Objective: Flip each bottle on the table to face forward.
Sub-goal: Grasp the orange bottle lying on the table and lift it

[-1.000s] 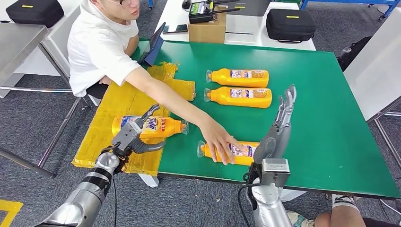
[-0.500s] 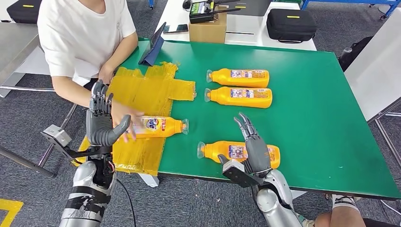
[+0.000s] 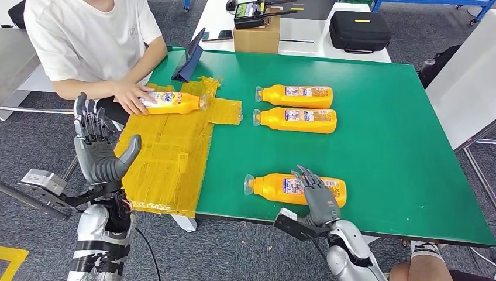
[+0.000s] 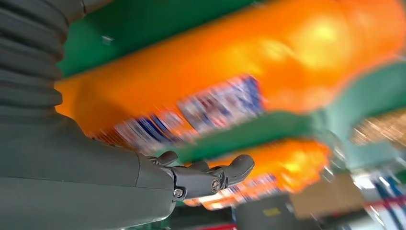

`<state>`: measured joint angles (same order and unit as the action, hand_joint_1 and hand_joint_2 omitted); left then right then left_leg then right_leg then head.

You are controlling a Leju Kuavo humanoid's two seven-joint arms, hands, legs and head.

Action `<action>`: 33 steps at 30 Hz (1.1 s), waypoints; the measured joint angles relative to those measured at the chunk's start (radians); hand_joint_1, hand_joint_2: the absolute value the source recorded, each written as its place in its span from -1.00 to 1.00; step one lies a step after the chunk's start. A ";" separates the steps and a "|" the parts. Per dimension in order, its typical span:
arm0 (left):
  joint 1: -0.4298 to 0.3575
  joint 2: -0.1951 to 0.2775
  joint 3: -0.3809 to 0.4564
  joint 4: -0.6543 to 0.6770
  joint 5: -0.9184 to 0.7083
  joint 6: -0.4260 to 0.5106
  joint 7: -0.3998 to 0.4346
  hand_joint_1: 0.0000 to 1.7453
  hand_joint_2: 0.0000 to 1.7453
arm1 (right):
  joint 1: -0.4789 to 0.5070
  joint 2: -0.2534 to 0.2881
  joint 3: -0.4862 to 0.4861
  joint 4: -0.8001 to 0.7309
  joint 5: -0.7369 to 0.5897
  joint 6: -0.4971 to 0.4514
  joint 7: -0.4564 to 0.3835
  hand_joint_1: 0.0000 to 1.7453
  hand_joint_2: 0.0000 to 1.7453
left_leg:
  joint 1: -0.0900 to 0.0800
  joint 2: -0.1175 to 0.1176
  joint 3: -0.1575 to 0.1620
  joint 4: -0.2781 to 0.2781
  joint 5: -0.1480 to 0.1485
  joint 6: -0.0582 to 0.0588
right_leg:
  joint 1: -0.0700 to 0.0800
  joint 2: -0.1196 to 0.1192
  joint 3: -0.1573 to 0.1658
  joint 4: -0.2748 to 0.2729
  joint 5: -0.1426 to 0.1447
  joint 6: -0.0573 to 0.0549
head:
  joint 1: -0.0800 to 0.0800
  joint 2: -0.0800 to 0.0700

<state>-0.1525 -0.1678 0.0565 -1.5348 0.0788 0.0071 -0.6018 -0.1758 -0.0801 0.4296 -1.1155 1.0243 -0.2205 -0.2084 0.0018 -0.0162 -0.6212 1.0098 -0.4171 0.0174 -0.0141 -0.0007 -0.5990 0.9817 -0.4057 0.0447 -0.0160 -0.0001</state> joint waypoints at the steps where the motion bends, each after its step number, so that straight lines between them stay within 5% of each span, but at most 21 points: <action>1: 0.006 0.000 0.000 -0.006 -0.003 0.000 0.001 -1.00 1.00 | 0.000 -0.007 0.003 0.001 0.016 0.007 0.025 -1.00 1.00 | 0.000 0.000 0.000 0.000 0.000 0.000 | 0.000 0.000 0.000 0.000 0.000 0.000 | 0.000 0.000; 14: 0.052 0.000 0.004 -0.042 -0.055 0.005 0.001 -1.00 1.00 | 0.001 -0.046 0.018 -0.011 0.182 0.007 0.200 -1.00 1.00 | 0.000 0.000 0.001 0.000 0.000 0.000 | 0.000 0.000 0.000 0.000 0.000 0.000 | 0.000 0.000; 33: 0.082 0.000 0.017 -0.058 -0.065 -0.027 0.016 -1.00 1.00 | -0.006 -0.073 0.000 -0.035 0.280 0.075 0.283 -1.00 1.00 | 0.000 0.000 0.001 0.000 0.000 0.000 | 0.000 0.000 0.001 0.000 0.000 0.000 | 0.000 0.000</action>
<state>-0.0708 -0.1680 0.0732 -1.5928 0.0135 -0.0198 -0.5856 -0.1814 -0.1533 0.4298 -1.1501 1.3044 -0.1459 0.0746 0.0018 -0.0160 -0.6199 1.0098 -0.4170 0.0174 -0.0142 -0.0006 -0.5983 0.9812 -0.4057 0.0447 -0.0159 0.0000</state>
